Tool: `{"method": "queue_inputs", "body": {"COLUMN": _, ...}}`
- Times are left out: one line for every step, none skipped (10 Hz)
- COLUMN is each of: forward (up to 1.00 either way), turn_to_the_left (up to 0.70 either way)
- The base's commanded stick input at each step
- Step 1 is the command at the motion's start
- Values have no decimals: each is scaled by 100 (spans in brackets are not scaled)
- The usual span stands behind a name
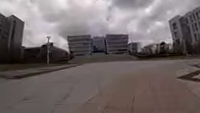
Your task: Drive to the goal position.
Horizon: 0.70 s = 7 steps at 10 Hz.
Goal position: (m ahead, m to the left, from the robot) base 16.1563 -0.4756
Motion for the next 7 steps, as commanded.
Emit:
{"method": "queue_inputs", "body": {"forward": 100, "turn_to_the_left": -9}}
{"method": "queue_inputs", "body": {"forward": 100, "turn_to_the_left": -9}}
{"method": "queue_inputs", "body": {"forward": 100, "turn_to_the_left": -7}}
{"method": "queue_inputs", "body": {"forward": 100, "turn_to_the_left": -6}}
{"method": "queue_inputs", "body": {"forward": 100, "turn_to_the_left": -5}}
{"method": "queue_inputs", "body": {"forward": 100, "turn_to_the_left": -4}}
{"method": "queue_inputs", "body": {"forward": 100, "turn_to_the_left": -4}}
